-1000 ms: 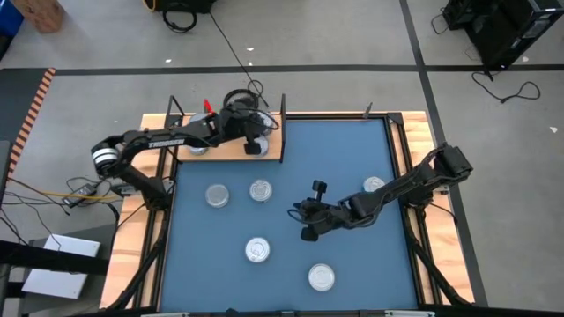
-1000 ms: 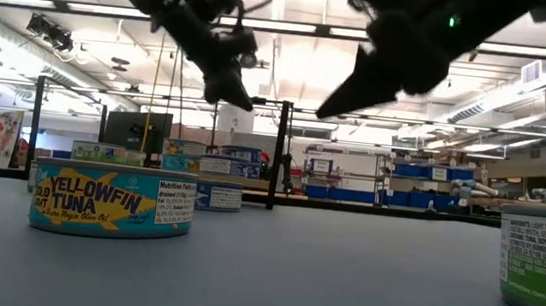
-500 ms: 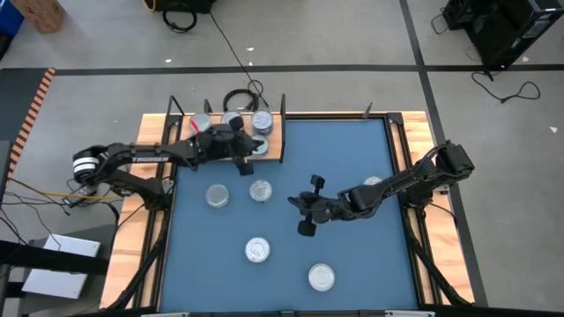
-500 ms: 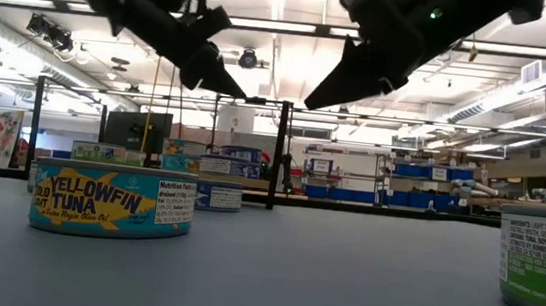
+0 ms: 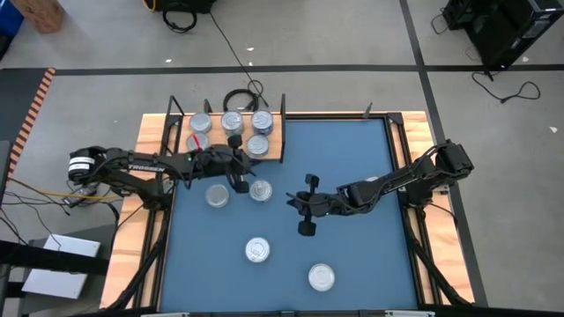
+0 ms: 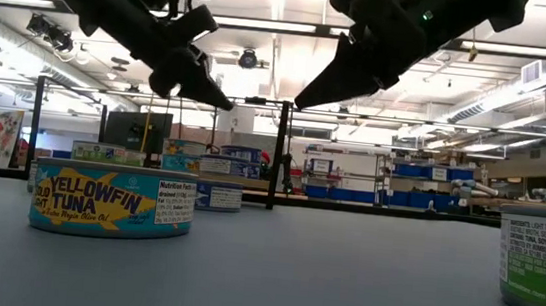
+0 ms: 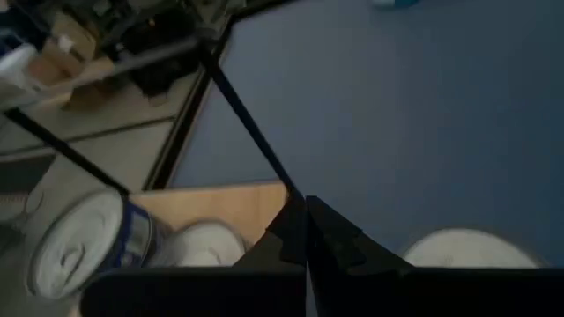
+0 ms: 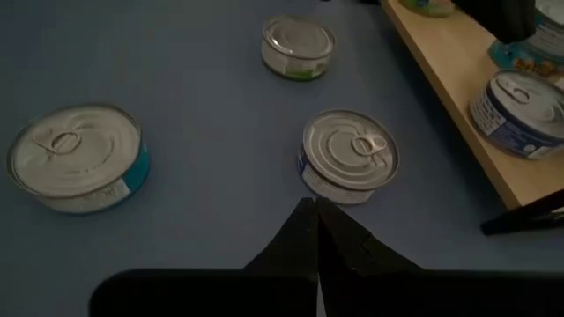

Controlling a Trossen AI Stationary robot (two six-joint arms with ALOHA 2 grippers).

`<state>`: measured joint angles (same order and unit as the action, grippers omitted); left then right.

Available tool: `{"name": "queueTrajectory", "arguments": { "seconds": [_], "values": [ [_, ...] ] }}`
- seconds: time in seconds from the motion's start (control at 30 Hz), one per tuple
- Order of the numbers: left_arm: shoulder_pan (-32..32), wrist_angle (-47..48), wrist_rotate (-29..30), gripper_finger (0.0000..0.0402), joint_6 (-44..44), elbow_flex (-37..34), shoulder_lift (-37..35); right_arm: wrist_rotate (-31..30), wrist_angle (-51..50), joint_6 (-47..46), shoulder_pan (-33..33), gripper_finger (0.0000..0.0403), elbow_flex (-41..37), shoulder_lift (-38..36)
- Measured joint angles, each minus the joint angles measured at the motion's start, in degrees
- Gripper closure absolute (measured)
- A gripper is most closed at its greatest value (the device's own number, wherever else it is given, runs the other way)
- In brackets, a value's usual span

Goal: Stack canned seafood by type on shelf
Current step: Put the yellow blue tuna can on the shelf

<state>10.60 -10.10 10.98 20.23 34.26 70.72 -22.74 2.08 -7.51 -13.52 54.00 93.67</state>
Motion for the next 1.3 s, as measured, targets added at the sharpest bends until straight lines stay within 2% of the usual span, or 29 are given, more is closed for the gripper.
{"name": "queueTrajectory", "arguments": {
  "seconds": [0.3, 0.67, 0.83, 1.07, 1.3],
  "values": [
    [-1.1, 4.7, 2.1, 0.0401, -7.0, 0.0, 0.0, 1.9, -0.8, -1.2, -1.8, 0.04, 0.0, 0.0],
    [-11.5, 0.8, 2.6, 0.0401, -8.2, 0.0, 0.0, 3.1, -8.4, -12.7, -10.2, 0.0399, 0.0, -0.7],
    [-15.5, -2.7, 3.6, 0.0401, -8.3, 0.0, 0.0, 3.2, -14.8, -20.4, -13.5, 0.0395, 0.1, -1.5],
    [-18.1, -2.4, 5.6, 0.0401, -8.4, 0.0, 0.1, 5.3, -25.7, -32.1, -16.1, 0.0393, 0.1, -2.7],
    [-19.1, -2.6, 5.6, 0.0401, -8.6, 0.1, 0.1, 9.1, -40.6, -46.4, -16.5, 0.0365, 0.1, -2.8]
  ]
}}
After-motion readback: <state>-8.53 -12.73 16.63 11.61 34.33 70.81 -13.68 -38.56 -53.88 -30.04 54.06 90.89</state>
